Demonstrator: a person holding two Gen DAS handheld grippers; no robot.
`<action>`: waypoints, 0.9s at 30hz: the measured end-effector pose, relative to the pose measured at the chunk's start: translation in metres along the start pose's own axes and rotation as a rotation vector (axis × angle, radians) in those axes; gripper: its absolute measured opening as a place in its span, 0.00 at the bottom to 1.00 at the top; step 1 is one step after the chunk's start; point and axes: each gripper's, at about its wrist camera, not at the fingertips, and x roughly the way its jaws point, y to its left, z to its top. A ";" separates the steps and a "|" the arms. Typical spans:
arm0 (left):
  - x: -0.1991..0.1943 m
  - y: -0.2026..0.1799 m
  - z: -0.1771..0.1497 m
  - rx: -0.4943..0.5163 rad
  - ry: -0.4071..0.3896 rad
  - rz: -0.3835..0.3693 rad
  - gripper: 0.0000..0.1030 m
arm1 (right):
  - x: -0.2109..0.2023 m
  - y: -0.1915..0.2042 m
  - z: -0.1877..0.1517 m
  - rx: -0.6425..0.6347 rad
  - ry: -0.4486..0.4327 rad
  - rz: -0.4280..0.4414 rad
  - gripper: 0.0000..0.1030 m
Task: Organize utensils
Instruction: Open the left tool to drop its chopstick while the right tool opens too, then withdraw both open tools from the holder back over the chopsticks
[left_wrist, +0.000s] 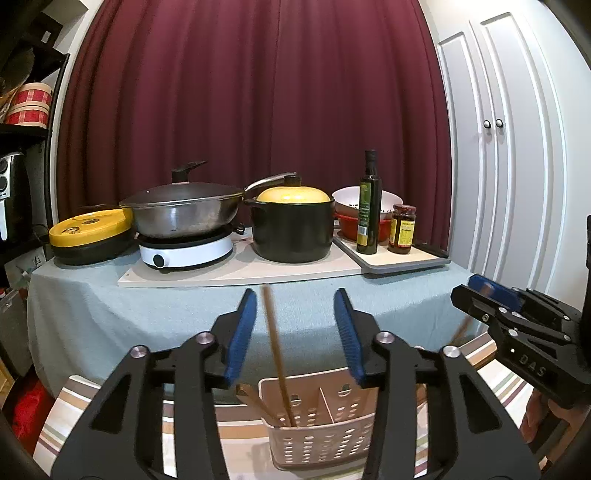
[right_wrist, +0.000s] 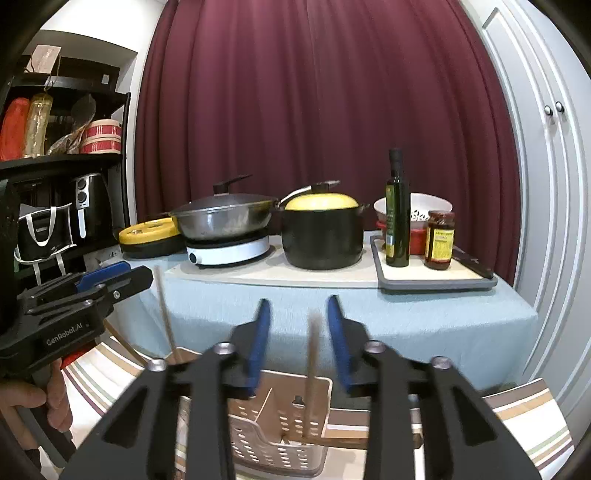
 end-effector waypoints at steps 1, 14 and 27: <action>-0.002 0.001 0.001 -0.003 -0.003 0.002 0.49 | -0.003 0.000 0.001 -0.002 -0.005 -0.002 0.39; -0.064 -0.001 0.003 -0.005 -0.048 0.017 0.70 | -0.058 0.002 0.007 -0.030 -0.045 -0.012 0.50; -0.122 -0.011 -0.066 0.012 0.015 0.029 0.71 | -0.115 -0.019 -0.056 -0.004 0.038 -0.108 0.50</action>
